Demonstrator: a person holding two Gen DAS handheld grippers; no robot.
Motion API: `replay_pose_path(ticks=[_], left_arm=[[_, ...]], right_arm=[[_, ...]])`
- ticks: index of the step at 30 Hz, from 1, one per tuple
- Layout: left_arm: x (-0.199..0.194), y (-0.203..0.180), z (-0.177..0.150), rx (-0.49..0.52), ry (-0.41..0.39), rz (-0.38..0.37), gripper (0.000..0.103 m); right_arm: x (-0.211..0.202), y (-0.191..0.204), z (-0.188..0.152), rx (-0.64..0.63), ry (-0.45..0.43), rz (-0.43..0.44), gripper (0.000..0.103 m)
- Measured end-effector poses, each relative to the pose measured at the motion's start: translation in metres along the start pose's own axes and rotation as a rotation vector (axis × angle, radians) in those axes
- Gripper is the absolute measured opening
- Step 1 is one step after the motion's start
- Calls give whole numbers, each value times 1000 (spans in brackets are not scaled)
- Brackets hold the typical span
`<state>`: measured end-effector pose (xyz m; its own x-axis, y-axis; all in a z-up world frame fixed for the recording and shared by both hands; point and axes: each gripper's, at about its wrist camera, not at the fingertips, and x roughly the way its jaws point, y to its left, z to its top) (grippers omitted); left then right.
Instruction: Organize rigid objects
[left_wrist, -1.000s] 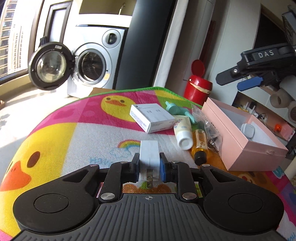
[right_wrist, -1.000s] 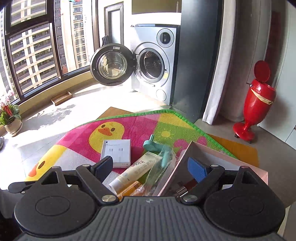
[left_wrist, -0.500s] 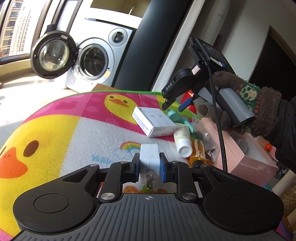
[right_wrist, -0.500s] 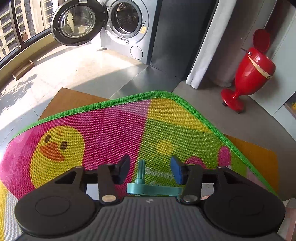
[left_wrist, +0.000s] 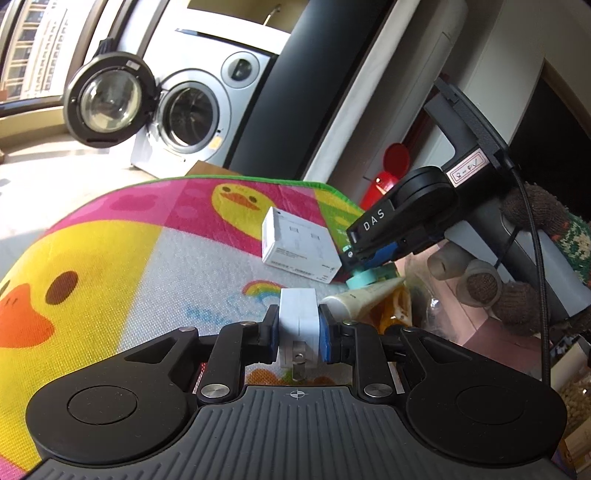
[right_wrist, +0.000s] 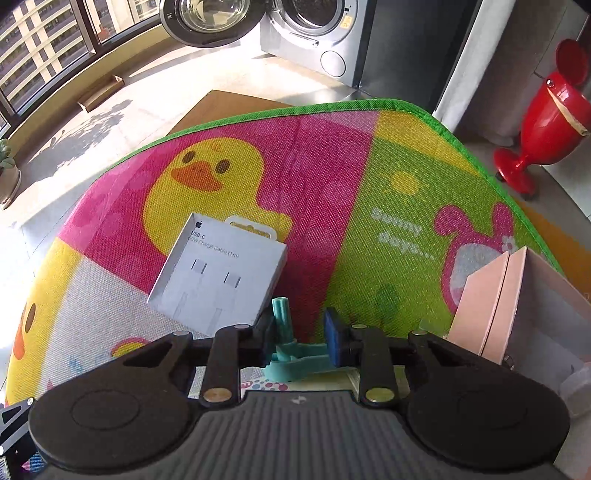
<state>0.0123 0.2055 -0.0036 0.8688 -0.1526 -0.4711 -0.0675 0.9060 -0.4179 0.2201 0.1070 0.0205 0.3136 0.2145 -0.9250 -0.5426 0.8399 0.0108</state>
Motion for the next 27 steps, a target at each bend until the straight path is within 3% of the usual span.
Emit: replay_pose_path(ticks=[5,11,15,18,19,23,27], left_arm=[[0,5,0,-30,5,-9,24],[-2,-4,-2,10,42,-6,24],[-6,-15,-8,54,70,-16,24],[-7,-25,-17,74,103,-23,24],[-9,-29,-20,86,109,-24,24],[-15,-47,-30,146,134,-33,24],[-21,-60,-39,199,150,-24,25]], right_arm=[[-23,14,-36,-24,-7,77,27],[-50,20,-98,-41,-45,178,26],[-89,30,-148,-160,-194,159,31],[-120,25,-181,-200,-323,110,60],[-128,20,-191,-196,-359,86,65],[-135,-7,-211,-152,-395,10,65],[-124,-45,-219,-63,-363,7,65]])
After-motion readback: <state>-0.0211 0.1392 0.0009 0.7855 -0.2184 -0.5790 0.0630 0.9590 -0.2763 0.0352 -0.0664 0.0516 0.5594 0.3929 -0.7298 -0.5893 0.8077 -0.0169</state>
